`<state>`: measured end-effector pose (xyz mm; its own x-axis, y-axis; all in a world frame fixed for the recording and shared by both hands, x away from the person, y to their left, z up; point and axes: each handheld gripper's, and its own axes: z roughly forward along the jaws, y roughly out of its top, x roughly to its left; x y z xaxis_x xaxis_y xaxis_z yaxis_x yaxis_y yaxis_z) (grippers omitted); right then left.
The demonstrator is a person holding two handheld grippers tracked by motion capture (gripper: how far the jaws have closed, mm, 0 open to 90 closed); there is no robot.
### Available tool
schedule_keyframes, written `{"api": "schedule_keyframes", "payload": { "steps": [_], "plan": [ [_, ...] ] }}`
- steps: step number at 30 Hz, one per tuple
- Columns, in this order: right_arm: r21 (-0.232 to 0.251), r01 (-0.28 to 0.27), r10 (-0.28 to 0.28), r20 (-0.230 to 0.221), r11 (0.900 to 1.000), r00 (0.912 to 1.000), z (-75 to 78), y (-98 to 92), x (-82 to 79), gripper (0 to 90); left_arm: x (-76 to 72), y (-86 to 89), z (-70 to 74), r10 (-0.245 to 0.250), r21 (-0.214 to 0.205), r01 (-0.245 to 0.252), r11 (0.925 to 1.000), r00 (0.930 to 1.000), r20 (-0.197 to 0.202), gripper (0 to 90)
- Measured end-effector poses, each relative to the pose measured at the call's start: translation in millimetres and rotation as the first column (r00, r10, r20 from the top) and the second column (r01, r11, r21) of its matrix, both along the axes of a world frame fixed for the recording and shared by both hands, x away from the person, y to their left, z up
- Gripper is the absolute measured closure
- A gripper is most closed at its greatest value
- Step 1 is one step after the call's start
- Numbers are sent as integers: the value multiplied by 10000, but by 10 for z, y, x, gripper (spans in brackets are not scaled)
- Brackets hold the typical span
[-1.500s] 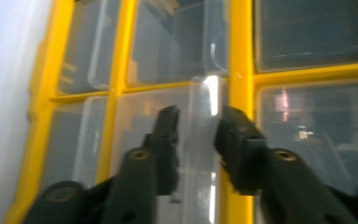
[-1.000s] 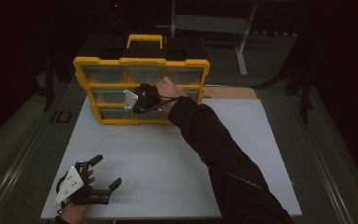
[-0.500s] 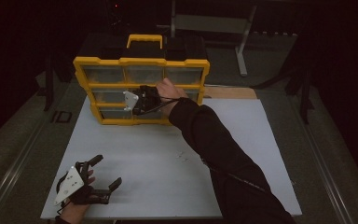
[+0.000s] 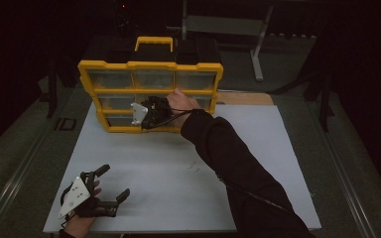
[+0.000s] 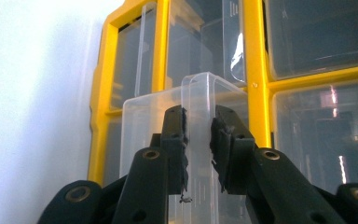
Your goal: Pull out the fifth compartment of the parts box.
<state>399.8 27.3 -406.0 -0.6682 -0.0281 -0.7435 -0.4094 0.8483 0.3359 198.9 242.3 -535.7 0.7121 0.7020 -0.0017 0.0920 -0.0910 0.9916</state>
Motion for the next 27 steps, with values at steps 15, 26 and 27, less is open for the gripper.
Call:
{"api": "schedule_keyframes", "payload": {
  "steps": [15,26,27],
  "plan": [
    [-31,-219,219,18,9998,9998,7,-33,-175,752,-3,0,4,27,24,-27,10000,10000,27,0],
    [49,-332,331,114,9994,9994,-25,-64,-304,752,-1,-3,3,6,21,-6,10000,10000,25,0],
    [63,-298,297,108,9995,9995,-25,-65,-312,752,-2,-3,4,-2,24,2,10000,10000,27,0]
  ]
}}
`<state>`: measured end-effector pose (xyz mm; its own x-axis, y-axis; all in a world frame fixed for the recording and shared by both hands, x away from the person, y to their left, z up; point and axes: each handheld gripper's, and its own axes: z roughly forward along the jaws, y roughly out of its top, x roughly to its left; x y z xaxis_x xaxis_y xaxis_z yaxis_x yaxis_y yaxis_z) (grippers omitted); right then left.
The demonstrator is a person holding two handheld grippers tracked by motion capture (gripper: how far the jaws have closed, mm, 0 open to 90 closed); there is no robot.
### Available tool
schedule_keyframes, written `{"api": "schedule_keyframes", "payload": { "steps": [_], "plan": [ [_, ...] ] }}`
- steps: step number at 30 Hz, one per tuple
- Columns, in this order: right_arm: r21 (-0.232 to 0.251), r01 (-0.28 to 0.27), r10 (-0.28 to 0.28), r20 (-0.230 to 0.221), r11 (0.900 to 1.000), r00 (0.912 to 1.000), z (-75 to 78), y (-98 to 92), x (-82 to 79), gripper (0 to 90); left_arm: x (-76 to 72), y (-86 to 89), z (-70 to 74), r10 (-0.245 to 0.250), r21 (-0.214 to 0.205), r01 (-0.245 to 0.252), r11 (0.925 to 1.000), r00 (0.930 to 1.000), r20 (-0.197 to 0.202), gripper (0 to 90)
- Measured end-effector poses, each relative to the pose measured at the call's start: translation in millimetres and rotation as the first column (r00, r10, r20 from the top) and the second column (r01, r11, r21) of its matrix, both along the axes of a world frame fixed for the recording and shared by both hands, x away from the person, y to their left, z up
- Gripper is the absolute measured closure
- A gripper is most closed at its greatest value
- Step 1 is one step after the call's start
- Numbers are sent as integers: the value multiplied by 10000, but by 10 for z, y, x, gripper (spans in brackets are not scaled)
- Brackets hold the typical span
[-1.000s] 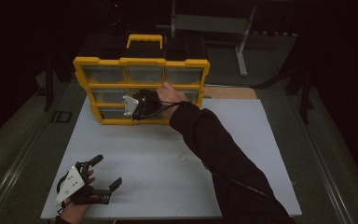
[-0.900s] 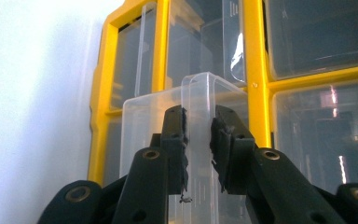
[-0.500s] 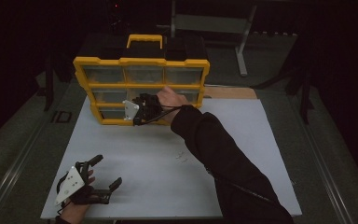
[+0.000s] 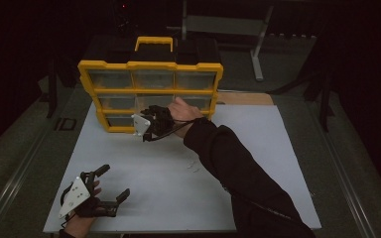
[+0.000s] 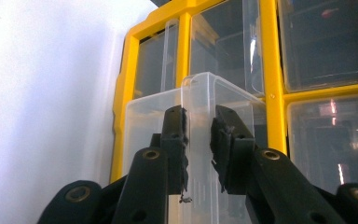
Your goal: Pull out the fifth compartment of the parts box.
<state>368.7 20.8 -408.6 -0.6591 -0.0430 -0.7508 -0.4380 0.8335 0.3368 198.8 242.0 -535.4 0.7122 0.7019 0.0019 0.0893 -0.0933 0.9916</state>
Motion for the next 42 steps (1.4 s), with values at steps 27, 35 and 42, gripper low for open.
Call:
{"api": "schedule_keyframes", "payload": {
  "steps": [27,35,42],
  "plan": [
    [186,210,-217,393,9996,9990,-71,16,-254,752,0,-1,1,-5,11,5,10000,10000,0,0],
    [283,180,-189,339,9994,9992,-60,21,-279,752,3,-3,-1,0,-2,0,10000,10000,-5,0],
    [189,177,-182,294,9997,9994,-75,29,-335,751,2,-3,-1,0,-4,0,10000,10000,-7,0]
  ]
}}
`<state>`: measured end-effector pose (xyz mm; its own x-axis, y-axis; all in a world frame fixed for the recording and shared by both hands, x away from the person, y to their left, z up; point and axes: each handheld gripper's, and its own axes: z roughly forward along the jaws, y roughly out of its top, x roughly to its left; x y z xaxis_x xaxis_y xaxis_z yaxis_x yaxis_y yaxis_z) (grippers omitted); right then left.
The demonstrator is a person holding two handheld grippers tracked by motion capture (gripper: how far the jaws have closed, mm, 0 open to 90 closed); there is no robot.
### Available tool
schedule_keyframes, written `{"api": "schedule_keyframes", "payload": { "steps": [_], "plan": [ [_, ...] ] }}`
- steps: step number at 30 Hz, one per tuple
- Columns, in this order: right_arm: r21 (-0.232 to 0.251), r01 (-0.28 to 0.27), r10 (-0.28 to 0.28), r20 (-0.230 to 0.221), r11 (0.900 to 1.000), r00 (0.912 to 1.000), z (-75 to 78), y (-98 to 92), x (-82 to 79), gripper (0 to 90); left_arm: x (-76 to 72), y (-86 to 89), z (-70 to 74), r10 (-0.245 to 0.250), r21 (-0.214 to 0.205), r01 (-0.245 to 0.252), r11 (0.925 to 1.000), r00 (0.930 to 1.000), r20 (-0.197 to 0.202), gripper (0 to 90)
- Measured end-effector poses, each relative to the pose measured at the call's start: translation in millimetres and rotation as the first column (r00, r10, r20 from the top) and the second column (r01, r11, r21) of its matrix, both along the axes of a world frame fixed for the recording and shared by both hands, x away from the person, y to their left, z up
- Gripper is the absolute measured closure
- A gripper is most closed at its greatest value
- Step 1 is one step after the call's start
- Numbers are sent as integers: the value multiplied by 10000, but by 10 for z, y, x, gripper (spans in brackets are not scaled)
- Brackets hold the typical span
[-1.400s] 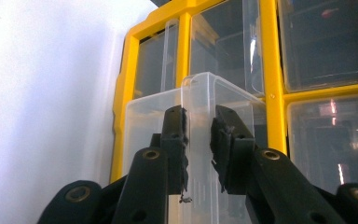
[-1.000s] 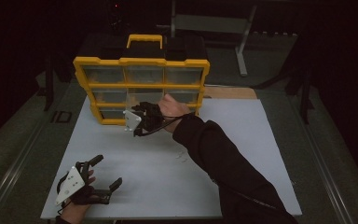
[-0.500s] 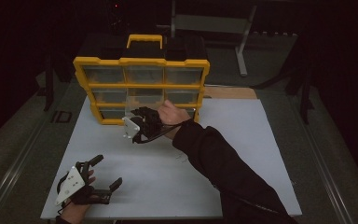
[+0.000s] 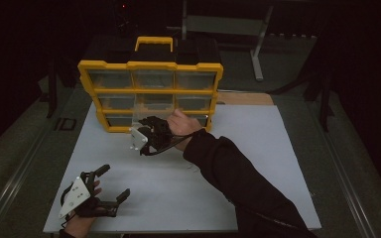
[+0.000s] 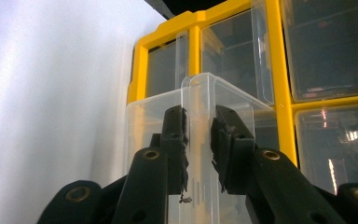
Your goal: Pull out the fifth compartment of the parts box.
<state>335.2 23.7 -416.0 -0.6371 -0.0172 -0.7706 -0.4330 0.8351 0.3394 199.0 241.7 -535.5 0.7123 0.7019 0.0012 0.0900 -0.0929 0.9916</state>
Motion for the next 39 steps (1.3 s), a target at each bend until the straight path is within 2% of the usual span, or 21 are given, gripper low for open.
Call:
{"api": "schedule_keyframes", "payload": {
  "steps": [5,10,15,16,18,19,20,21,22,23,24,25,26,27,28,29,30,31,32,34,39],
  "plan": [
    [-118,-84,84,8,9999,10000,-2,-3,-40,751,1,-3,-1,-1,10,1,10000,10000,-5,0],
    [73,-123,123,-3,9999,9999,-26,-19,-39,747,0,-3,0,7,18,-7,10000,10000,-10,0],
    [175,-165,168,-204,9997,9996,-20,-29,-25,733,0,-5,-1,-8,26,8,10000,10000,-15,0],
    [358,-188,213,-716,9992,9972,12,-44,4,715,1,-3,-2,0,18,0,10000,10000,-19,0],
    [439,-168,206,-885,9989,9959,22,-49,9,692,1,-2,-2,2,7,-2,10000,10000,-27,0],
    [610,-112,180,-1114,9981,9936,47,-61,19,624,2,-2,-2,4,11,-4,10000,10000,-24,0],
    [726,-112,206,-1310,9973,9912,64,-72,28,598,2,-3,-2,-4,11,4,10000,10000,-22,0],
    [726,-112,206,-1310,9973,9912,64,-72,28,598,1,-4,-2,-11,16,11,10000,10000,-23,0],
    [1131,95,105,-1747,9935,9846,101,-95,50,580,2,-5,-2,-17,29,17,10000,10000,-23,0],
    [1131,95,105,-1747,9935,9846,101,-95,50,580,2,-5,-2,-22,31,22,10000,10000,-29,0],
    [1330,187,99,-2111,9909,9774,122,-111,68,567,2,-5,-2,-18,28,18,10000,10000,-28,0],
    [1788,495,-10,-2618,9826,9651,168,-149,109,551,2,-5,-2,-17,16,17,10000,10000,-30,0],
    [1788,495,-10,-2618,9826,9651,168,-149,109,551,2,-5,-2,-17,16,17,10000,10000,-30,0],
    [2339,903,-136,-3107,9680,9504,218,-204,156,533,2,-5,-2,-13,12,13,10000,10000,-37,0],
    [2339,903,-136,-3107,9680,9504,218,-204,156,533,2,-4,-3,-12,29,12,10000,10000,-39,0],
    [2643,1199,-212,-3484,9569,9371,248,-233,186,530,3,-4,-2,-18,26,18,10000,10000,-41,0],
    [2643,1199,-212,-3484,9569,9371,248,-233,186,530,3,-4,-2,-18,26,18,10000,10000,-41,0],
    [2920,1325,-138,-3759,9472,9266,278,-272,221,518,3,-6,-3,-29,36,29,10000,10000,-38,0],
    [3387,1858,-351,-4057,9224,9133,332,-341,279,508,3,-7,-3,-32,40,32,10000,10000,-38,0],
    [3724,2330,-576,-4260,8984,9029,374,-409,328,488,3,-7,-3,-34,51,34,10000,10000,-39,0],
    [4139,3240,-959,-4839,8507,8699,408,-560,414,408,5,-9,-3,-44,69,45,10000,10000,-47,0]
  ]
}}
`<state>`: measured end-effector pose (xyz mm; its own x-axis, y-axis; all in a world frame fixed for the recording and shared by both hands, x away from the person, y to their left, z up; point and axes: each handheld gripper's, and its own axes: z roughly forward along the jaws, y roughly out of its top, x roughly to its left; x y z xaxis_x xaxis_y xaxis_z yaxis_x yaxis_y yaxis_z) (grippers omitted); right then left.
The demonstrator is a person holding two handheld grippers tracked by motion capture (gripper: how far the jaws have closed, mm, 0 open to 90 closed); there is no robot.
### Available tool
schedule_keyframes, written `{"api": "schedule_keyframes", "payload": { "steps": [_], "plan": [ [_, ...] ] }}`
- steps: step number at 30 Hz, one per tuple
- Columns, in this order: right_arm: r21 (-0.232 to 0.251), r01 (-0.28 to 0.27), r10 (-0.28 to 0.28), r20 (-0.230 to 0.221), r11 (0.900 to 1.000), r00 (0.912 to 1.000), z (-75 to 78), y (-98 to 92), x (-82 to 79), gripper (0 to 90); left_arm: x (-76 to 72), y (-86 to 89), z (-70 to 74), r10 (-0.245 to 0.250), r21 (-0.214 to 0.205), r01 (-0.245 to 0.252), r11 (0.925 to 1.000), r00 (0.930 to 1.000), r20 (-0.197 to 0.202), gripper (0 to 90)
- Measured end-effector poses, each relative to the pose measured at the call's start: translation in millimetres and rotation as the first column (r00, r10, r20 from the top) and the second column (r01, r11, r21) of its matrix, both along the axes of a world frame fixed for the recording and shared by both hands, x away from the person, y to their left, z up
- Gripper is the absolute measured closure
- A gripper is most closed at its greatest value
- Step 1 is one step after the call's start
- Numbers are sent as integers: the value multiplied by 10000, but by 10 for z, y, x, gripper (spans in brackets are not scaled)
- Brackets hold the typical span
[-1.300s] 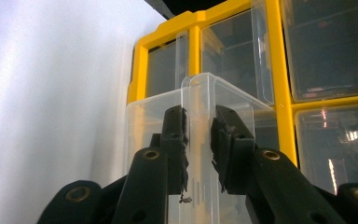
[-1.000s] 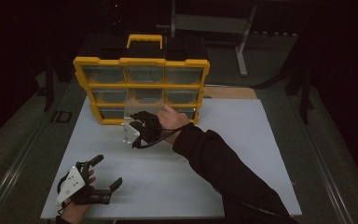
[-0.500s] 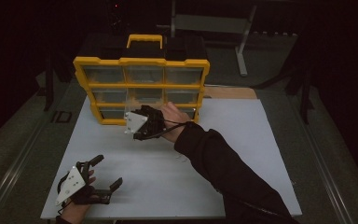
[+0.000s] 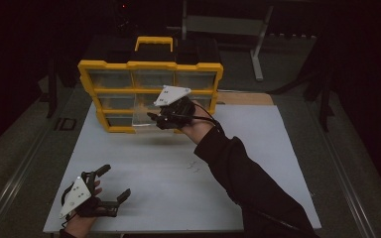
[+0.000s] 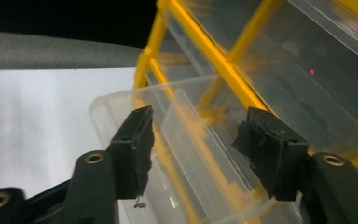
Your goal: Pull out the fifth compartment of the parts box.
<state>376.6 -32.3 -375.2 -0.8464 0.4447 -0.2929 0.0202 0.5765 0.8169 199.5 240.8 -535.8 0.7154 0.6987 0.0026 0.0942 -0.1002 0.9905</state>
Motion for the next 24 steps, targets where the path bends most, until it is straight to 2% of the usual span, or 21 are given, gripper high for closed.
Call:
{"api": "schedule_keyframes", "payload": {
  "steps": [2,7,9,11,14,17,19,22,24],
  "plan": [
    [143,212,-209,-220,9997,9995,-5,-47,20,362,0,-3,0,-4,4,4,10000,10000,1,0],
    [572,569,-525,-764,9967,9957,-28,-160,52,315,0,-1,-1,17,-4,-17,10000,10000,-18,0],
    [620,690,-636,-843,9957,9944,-30,-184,58,306,1,0,-2,14,16,-14,10000,10000,-25,0],
    [956,979,-868,-1147,9906,9896,-36,-276,62,268,4,-2,-3,5,15,-5,10000,10000,-30,0],
    [1101,1185,-1050,-1215,9868,9870,-37,-322,57,243,4,-2,-4,9,19,-9,10000,10000,-35,0],
    [1204,1644,-1490,-1277,9790,9806,-55,-396,32,135,3,0,-3,23,23,-22,10000,10000,-32,0],
    [1208,1754,-1607,-1222,9771,9794,-61,-417,24,132,5,-2,-5,33,15,-33,10000,10000,-40,0],
    [1232,1973,-1791,-1448,9726,9731,-86,-506,7,95,6,-5,-7,34,26,-34,10000,10000,-55,0],
    [1296,2008,-1810,-1499,9710,9720,-93,-532,4,94,7,-6,-8,35,51,-35,10000,10000,-59,0]
  ]
}}
